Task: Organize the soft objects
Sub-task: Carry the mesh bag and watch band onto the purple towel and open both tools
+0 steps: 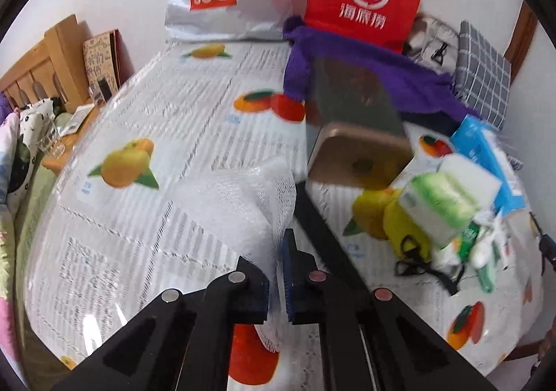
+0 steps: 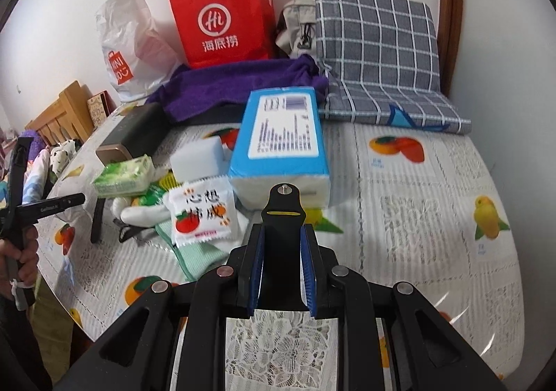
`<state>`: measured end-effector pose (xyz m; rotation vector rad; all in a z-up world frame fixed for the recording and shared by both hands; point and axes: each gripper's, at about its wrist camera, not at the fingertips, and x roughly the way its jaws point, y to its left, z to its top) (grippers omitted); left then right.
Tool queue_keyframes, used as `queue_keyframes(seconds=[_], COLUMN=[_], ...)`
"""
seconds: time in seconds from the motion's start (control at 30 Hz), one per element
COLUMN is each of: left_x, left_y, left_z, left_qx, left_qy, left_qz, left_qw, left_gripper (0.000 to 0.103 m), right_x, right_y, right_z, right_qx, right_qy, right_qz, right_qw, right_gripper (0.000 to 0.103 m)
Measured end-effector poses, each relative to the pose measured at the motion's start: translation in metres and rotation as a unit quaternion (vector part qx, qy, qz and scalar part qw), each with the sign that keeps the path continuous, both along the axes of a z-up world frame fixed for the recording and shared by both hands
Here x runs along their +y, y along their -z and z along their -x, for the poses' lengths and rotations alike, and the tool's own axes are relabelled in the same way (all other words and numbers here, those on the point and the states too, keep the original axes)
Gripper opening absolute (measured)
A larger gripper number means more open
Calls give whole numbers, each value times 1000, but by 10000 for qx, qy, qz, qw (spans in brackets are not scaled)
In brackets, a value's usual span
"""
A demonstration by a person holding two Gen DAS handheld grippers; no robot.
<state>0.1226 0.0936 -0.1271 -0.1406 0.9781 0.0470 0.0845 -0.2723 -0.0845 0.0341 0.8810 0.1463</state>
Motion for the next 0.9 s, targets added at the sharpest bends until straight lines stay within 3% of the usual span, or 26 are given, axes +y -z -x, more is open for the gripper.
queue_keyframes(seconds=[0.23, 0.57, 0.9], left_x=[-4, -31, -62], left_y=[-44, -92, -112], left_z=[-10, -62, -122], left_qx=[-323, -647, -712], left_qy=[1, 169, 357], left_qz=[-76, -242, -369], left_qw=[9995, 9975, 9961], left_gripper=[7, 7, 7], right_x=[-2, 8, 33], right_y=[-14, -57, -76], right_z=[-26, -92, -144], right_qx=[-74, -474, -675], right_qy=[46, 34, -176], right_qz=[26, -38, -110], right_qw=[10000, 9989, 9975], right_gripper=[21, 21, 21])
